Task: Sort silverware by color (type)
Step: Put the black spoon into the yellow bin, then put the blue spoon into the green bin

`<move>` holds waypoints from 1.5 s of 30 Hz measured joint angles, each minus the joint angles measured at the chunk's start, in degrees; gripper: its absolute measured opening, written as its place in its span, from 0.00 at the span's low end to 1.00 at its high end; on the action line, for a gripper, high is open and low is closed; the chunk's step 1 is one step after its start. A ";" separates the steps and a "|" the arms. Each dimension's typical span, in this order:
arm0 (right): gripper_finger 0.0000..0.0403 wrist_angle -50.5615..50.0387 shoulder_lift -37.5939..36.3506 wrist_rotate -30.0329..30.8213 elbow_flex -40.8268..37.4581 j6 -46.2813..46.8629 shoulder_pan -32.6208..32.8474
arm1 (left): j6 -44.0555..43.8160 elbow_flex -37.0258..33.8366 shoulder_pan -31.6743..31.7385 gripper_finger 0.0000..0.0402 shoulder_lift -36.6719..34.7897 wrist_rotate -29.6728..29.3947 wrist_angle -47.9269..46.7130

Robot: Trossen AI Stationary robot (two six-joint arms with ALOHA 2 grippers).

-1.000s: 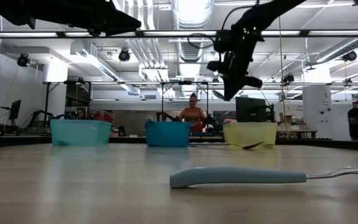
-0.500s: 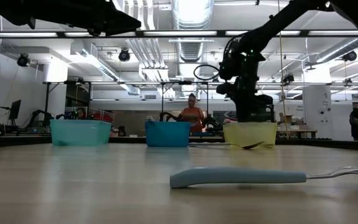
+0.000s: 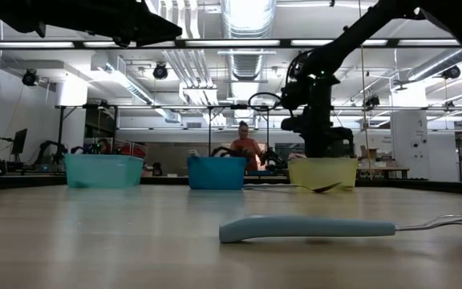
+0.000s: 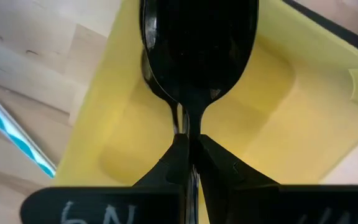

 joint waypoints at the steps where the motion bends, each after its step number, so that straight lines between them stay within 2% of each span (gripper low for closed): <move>1: 0.03 0.00 0.14 0.11 0.00 -0.10 0.00 | 0.00 0.00 0.00 0.66 0.00 0.00 0.00; 16: 0.05 0.79 2.86 0.12 -0.04 -1.63 0.66 | 0.04 0.00 0.00 0.66 0.00 0.02 0.52; 28: 0.30 1.07 2.33 0.14 0.00 -0.53 0.66 | 0.43 0.00 0.02 0.66 0.00 0.02 0.50; 33: 0.34 0.64 -0.78 0.19 0.00 0.44 1.33 | 0.44 0.00 0.02 0.66 0.00 0.02 0.48; 39: 0.34 1.23 -7.74 0.94 -0.26 2.51 5.45 | -0.31 0.00 0.02 0.66 0.00 0.02 0.46; 45: 0.32 1.34 -15.29 9.25 -3.51 3.10 15.56 | -1.75 0.00 0.00 0.66 0.00 0.02 0.46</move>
